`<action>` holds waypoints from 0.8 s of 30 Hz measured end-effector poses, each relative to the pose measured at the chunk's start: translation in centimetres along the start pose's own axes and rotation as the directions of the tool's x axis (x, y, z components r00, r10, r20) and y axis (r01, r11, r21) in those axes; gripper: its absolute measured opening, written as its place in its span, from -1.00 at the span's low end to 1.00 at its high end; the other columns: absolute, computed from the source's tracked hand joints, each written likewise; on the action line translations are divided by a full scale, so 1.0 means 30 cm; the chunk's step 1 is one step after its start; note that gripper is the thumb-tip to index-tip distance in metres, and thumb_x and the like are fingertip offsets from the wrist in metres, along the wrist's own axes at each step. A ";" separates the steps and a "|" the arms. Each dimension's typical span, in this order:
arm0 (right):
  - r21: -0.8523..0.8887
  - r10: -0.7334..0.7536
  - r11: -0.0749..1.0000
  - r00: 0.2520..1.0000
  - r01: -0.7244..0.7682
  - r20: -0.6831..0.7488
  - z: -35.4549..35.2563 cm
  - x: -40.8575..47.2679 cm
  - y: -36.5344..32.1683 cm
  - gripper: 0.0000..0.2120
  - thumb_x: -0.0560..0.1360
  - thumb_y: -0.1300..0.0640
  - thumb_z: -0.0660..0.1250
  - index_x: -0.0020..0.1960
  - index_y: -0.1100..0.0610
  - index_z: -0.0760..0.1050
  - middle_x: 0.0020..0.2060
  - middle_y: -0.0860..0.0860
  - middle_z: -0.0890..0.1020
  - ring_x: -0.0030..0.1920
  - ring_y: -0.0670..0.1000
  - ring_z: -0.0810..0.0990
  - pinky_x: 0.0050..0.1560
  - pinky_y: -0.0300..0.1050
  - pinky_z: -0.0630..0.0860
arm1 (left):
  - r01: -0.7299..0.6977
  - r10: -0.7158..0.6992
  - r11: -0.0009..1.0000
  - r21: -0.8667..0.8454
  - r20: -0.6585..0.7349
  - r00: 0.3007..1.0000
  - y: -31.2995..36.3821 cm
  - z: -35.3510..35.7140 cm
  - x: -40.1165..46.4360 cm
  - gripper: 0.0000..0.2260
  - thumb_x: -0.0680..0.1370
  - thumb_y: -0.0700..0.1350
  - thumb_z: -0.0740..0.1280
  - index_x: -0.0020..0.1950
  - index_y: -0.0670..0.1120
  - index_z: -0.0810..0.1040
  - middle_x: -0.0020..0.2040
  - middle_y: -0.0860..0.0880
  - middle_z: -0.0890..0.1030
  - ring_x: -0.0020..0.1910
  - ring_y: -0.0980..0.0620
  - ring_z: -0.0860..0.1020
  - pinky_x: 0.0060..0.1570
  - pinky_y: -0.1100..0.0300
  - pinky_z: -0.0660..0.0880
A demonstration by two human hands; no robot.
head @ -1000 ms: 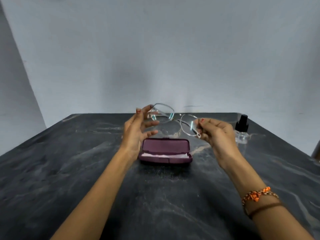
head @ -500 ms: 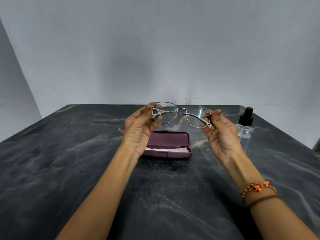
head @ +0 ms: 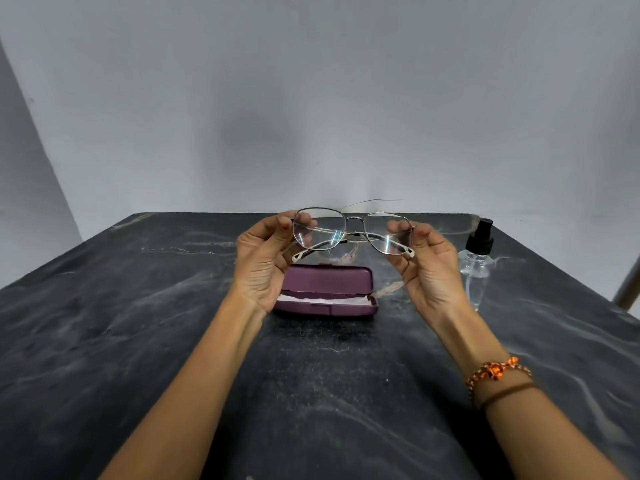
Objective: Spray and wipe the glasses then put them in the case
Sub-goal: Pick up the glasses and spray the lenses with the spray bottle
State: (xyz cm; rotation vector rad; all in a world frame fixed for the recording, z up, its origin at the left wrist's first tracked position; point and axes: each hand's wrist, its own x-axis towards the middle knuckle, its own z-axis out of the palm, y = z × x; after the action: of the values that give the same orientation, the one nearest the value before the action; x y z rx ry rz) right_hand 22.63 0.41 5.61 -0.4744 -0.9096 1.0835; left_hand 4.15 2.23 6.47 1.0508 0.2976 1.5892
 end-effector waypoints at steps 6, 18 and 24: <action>-0.147 -0.136 0.980 0.991 0.134 -0.002 -0.002 0.003 -0.021 -0.77 0.15 -0.02 0.41 -0.29 0.10 0.52 -0.40 -0.10 0.68 -0.31 -0.17 0.63 -0.39 -0.31 0.55 | -0.108 0.108 0.994 0.026 0.006 0.994 0.013 0.024 -0.003 -0.94 0.15 -0.10 0.43 -0.41 -0.01 0.66 -0.37 0.06 0.66 -0.30 0.16 0.63 -0.36 0.30 0.57; -0.353 -0.462 0.817 0.884 0.456 0.072 0.012 -0.004 -0.064 -0.90 0.27 -0.09 0.35 -0.36 -0.11 0.60 -0.40 -0.20 0.64 -0.32 -0.21 0.58 -0.44 -0.33 0.51 | -0.398 0.421 0.870 0.292 -0.018 0.907 0.022 0.051 -0.007 -0.91 0.22 0.01 0.44 -0.33 0.05 0.69 -0.39 0.11 0.66 -0.35 0.19 0.60 -0.44 0.39 0.45; -0.417 -0.583 0.720 0.809 0.554 0.068 0.000 0.003 -0.074 -0.86 0.38 0.00 0.30 -0.27 -0.16 0.62 -0.37 -0.24 0.64 -0.35 -0.23 0.54 -0.39 -0.36 0.47 | -0.536 0.537 0.702 0.469 0.147 0.831 0.011 0.040 -0.012 -0.90 0.34 0.02 0.40 -0.20 0.19 0.67 -0.28 0.21 0.65 -0.20 -0.05 0.57 -0.20 0.27 0.54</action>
State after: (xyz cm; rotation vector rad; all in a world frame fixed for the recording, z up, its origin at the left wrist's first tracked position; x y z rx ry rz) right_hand 23.85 -0.44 7.25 -0.5294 -1.1375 0.2911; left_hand 4.81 1.41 7.21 1.6478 0.4406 2.1028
